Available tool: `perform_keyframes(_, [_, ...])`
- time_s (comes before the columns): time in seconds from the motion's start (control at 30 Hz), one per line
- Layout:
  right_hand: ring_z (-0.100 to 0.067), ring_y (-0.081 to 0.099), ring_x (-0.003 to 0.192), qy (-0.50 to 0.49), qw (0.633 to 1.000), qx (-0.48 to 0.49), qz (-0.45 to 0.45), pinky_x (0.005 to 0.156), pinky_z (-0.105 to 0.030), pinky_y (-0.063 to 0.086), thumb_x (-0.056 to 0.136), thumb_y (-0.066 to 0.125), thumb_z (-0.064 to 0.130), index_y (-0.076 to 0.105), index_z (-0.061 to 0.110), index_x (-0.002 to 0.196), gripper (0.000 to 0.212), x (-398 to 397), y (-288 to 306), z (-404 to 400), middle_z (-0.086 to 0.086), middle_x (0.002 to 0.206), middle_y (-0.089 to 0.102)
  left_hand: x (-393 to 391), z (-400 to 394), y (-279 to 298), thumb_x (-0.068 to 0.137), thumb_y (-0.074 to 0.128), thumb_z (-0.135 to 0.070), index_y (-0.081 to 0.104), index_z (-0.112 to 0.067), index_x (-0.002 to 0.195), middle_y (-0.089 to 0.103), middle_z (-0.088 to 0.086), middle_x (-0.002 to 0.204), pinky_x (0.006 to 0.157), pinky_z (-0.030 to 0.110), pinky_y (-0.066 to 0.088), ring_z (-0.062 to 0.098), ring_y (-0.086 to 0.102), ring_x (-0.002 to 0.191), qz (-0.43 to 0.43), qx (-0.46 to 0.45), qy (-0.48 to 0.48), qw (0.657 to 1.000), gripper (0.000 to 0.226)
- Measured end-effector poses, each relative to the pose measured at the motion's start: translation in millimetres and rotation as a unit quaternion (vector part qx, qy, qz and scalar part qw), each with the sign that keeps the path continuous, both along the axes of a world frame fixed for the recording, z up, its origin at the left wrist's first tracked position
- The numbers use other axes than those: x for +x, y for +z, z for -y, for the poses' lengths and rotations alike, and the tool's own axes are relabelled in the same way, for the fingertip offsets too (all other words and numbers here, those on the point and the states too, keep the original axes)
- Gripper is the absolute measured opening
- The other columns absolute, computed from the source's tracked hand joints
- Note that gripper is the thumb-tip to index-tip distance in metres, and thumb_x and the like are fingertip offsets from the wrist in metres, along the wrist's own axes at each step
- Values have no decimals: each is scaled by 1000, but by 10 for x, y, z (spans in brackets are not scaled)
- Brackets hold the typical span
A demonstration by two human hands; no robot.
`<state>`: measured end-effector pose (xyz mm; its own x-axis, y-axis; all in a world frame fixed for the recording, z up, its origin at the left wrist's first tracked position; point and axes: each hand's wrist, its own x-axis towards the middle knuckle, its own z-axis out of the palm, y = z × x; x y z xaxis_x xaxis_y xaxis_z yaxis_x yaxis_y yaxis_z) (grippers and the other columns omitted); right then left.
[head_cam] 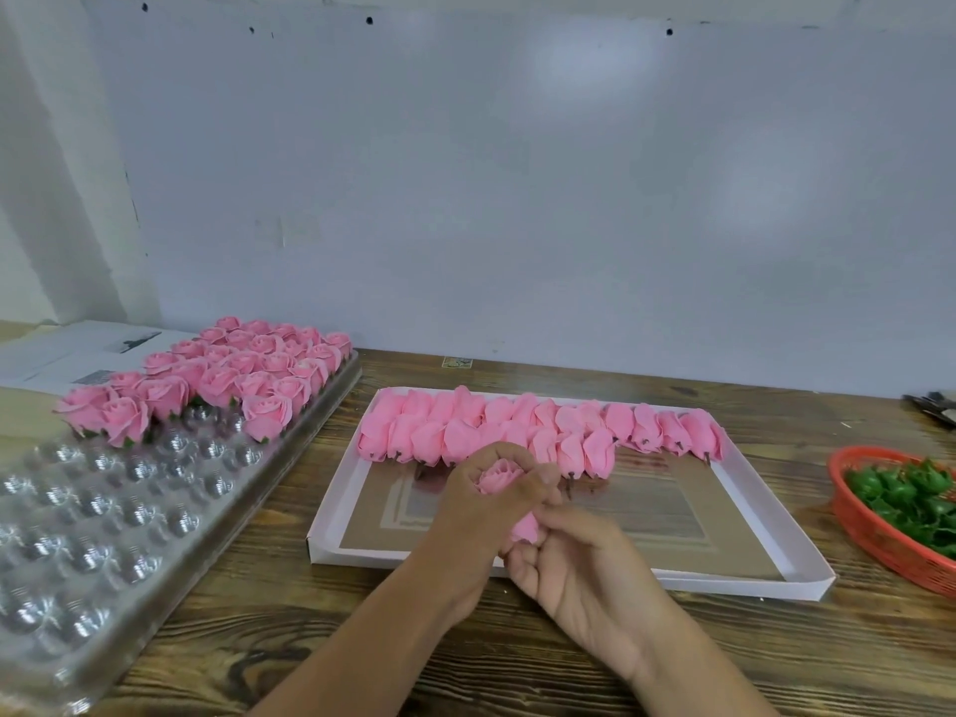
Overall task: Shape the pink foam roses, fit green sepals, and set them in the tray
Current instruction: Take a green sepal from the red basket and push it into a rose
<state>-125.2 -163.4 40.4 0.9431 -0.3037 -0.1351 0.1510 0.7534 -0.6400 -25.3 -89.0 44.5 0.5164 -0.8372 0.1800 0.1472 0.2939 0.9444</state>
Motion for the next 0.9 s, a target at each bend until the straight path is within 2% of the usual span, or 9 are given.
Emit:
perform_keyframes(0.13, [-19, 65, 64, 18, 1000, 15, -16, 57, -23, 57, 87, 58, 9, 77, 3, 96, 22, 9, 25, -20, -16, 86, 66, 4, -6, -10, 67, 83, -44, 69, -24, 78, 66, 5, 78, 65, 33, 40, 17, 55, 68, -17, 15, 15, 1000, 27])
perform_keyframes(0.27, [-21, 67, 74, -9, 1000, 0, -25, 63, -26, 59, 85, 61, 10, 77, 4, 98, 21, 31, 13, -44, -18, 93, 67, 3, 15, 0, 75, 84, -38, 70, -24, 77, 64, 4, 73, 61, 30, 53, 13, 60, 66, -45, 21, 40, 998, 20])
perform_keyframes(0.37, [-20, 66, 80, -20, 999, -33, -17, 73, -27, 59, 81, 65, 7, 77, 8, 95, 18, 59, -21, -96, -15, 92, 66, 6, 30, -5, 73, 77, -39, 70, -23, 76, 63, 1, 68, 62, 27, 54, 11, 59, 62, -64, 27, 70, 995, 17])
perform_keyframes(0.43, [-19, 65, 78, -24, 997, -61, -34, 73, -26, 57, 78, 66, 11, 78, 10, 88, 16, 71, -36, -118, -14, 88, 66, -3, 38, -27, 77, 77, -37, 71, -24, 75, 63, 0, 68, 60, 24, 54, 10, 59, 62, -60, 37, 83, 994, 15])
perform_keyframes(0.5, [-18, 63, 72, -26, 997, -55, -53, 66, -25, 57, 79, 68, 14, 78, 9, 83, 12, 68, -38, -108, -14, 84, 65, 1, 34, -51, 86, 74, -27, 71, -25, 74, 67, -1, 71, 61, 21, 54, 10, 62, 66, -16, 43, 111, 993, 13])
perform_keyframes(0.57, [-16, 60, 63, -28, 997, -27, -66, 56, -23, 54, 78, 65, 19, 75, 6, 83, 16, 49, -33, -63, -14, 78, 63, 24, 30, -75, 92, 69, -22, 70, -24, 71, 70, -2, 74, 65, 14, 52, 7, 66, 73, 94, 49, 142, 984, 21])
perform_keyframes(0.63, [-15, 56, 57, -21, 997, -22, -76, 50, -22, 51, 80, 64, 19, 67, 5, 90, 18, 28, -20, -23, -13, 75, 61, 39, 18, -71, 95, 66, -24, 69, -22, 70, 69, 0, 72, 64, 12, 50, 4, 64, 70, 176, 60, 150, 971, 25])
perform_keyframes(0.73, [-14, 52, 53, 2, 995, -44, -95, 48, -20, 48, 83, 64, 24, 68, 6, 91, 20, 24, -22, -2, -11, 70, 59, 79, 12, -86, 97, 63, -22, 64, -21, 64, 61, -7, 60, 55, 11, 44, 0, 55, 57, 230, 77, 174, 954, 33])
perform_keyframes(0.9, [-13, 53, 54, 39, 992, -69, -101, 50, -20, 47, 83, 66, 29, 72, 9, 80, 22, 14, -49, -3, -9, 69, 60, 115, 14, -134, 98, 58, -15, 46, -22, 53, 40, -13, 47, 50, 11, 35, 2, 41, 48, 281, 73, 224, 931, 47])
